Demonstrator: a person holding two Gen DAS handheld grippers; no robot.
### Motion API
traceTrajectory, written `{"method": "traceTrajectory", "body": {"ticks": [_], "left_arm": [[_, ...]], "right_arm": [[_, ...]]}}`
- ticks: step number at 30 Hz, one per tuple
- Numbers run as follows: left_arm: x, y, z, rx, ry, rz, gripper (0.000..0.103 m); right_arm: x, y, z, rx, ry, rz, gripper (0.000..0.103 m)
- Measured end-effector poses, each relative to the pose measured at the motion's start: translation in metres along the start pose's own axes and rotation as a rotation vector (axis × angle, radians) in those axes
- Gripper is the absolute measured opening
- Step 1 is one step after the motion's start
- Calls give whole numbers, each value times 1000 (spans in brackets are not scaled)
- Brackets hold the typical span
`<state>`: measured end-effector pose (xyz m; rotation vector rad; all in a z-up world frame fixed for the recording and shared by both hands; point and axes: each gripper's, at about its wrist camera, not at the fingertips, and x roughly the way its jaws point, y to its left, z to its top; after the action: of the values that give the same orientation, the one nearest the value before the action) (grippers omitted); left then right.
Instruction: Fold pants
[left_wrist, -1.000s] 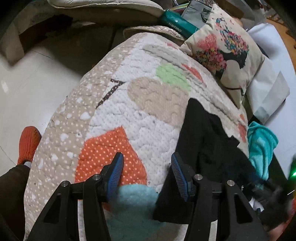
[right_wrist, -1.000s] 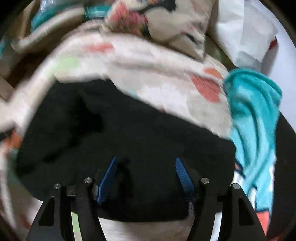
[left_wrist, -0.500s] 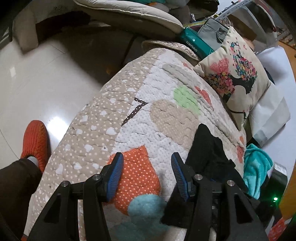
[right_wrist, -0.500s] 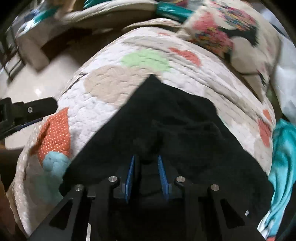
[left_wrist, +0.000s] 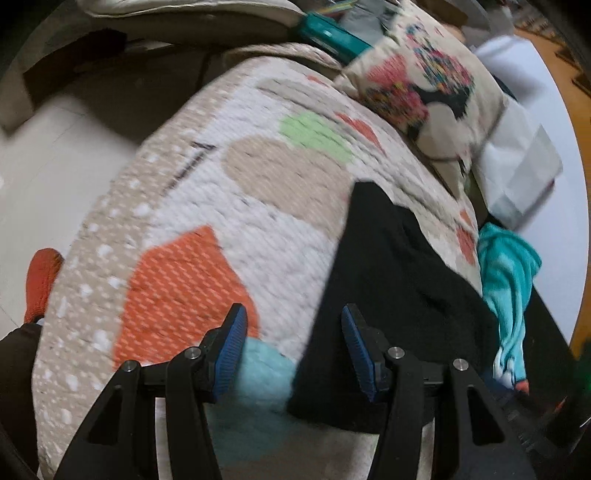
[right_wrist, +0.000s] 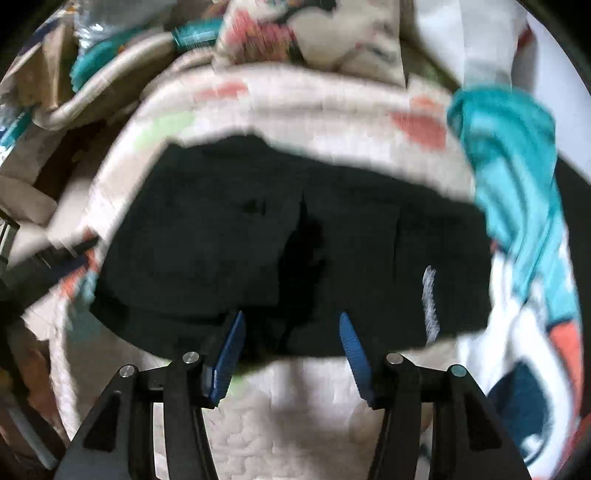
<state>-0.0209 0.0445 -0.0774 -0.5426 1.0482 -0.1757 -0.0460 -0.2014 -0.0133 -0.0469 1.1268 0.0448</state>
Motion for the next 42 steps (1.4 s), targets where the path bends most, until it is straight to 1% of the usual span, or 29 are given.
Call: {"method": "traceTrajectory", "body": {"ticks": [2, 4, 6, 7, 8, 9, 10, 11, 12, 13, 14, 15, 16, 17, 18, 21, 25, 29, 30, 31, 32, 33, 34, 35, 37, 38, 40, 41, 42], "left_arm": [[4, -9, -5, 37, 8, -8, 52], [7, -17, -10, 76, 7, -2, 52], [10, -23, -13, 107, 2, 11, 53], [11, -26, -15, 120, -2, 17, 55], [12, -29, -17, 137, -9, 22, 56], [13, -31, -18, 145, -14, 28, 56], [14, -32, -19, 153, -16, 36, 56], [16, -33, -19, 164, -15, 47, 52], [18, -35, -19, 182, -13, 71, 31], [19, -36, -18, 188, -5, 81, 19], [20, -35, -16, 178, 11, 73, 17], [19, -33, -15, 163, 17, 64, 12], [19, -30, -12, 141, 29, 49, 11], [17, -26, -10, 107, 42, 36, 11], [16, -23, -8, 88, 49, 28, 11], [13, -12, -5, 33, 63, 18, 11], [1, 5, 1, -13, 25, 49, 11], [-8, 33, 11, -105, 2, 94, 13], [-7, 37, 12, -124, 5, 98, 18], [-8, 45, 13, -163, 11, 84, 19], [-9, 49, 14, -186, 13, 66, 19], [-11, 52, 15, -200, 13, 59, 20], [-13, 53, 16, -204, 7, 63, 23], [-17, 55, 17, -209, -9, 73, 24], [-24, 58, 20, -217, -37, 80, 26], [-30, 60, 24, -223, -57, 78, 26], [-38, 61, 29, -219, -92, 85, 27], [-41, 59, 32, -211, -113, 88, 27], [-44, 57, 33, -199, -129, 87, 28]], "right_arm": [[-14, 8, 24, -29, -82, 60, 59], [-15, 27, 56, -82, -123, 172, 62], [-1, 51, 84, -151, -108, 293, 62], [8, 64, 95, -178, -89, 324, 62], [26, 80, 110, -204, -36, 349, 62], [37, 90, 116, -216, 4, 353, 62], [52, 101, 123, -231, 40, 338, 62], [69, 112, 129, -254, 74, 297, 62], [85, 121, 132, -272, 114, 259, 62], [100, 126, 133, -276, 157, 235, 58], [114, 128, 134, -259, 192, 199, 49], [116, 125, 133, -244, 183, 178, 40], [114, 124, 136, -225, 168, 185, 35], [111, 123, 138, -207, 155, 201, 19], [108, 122, 139, -200, 151, 217, 15], [101, 128, 140, -199, 137, 223, 14], [100, 147, 145, -205, 132, 254, 14], [96, 180, 151, -237, 120, 300, 14], [102, 191, 155, -238, 123, 306, 18], [105, 195, 156, -229, 137, 323, 28], [108, 197, 158, -210, 144, 350, 33], [105, 192, 160, -178, 136, 380, 40], [104, 186, 165, -141, 121, 411, 43], [99, 174, 169, -94, 101, 439, 45], [84, 145, 172, -8, 57, 467, 50], [70, 119, 170, 48, 21, 480, 50], [47, 72, 159, 140, -51, 495, 57], [31, 38, 145, 196, -100, 475, 59], [18, 16, 132, 230, -130, 455, 59]]}}
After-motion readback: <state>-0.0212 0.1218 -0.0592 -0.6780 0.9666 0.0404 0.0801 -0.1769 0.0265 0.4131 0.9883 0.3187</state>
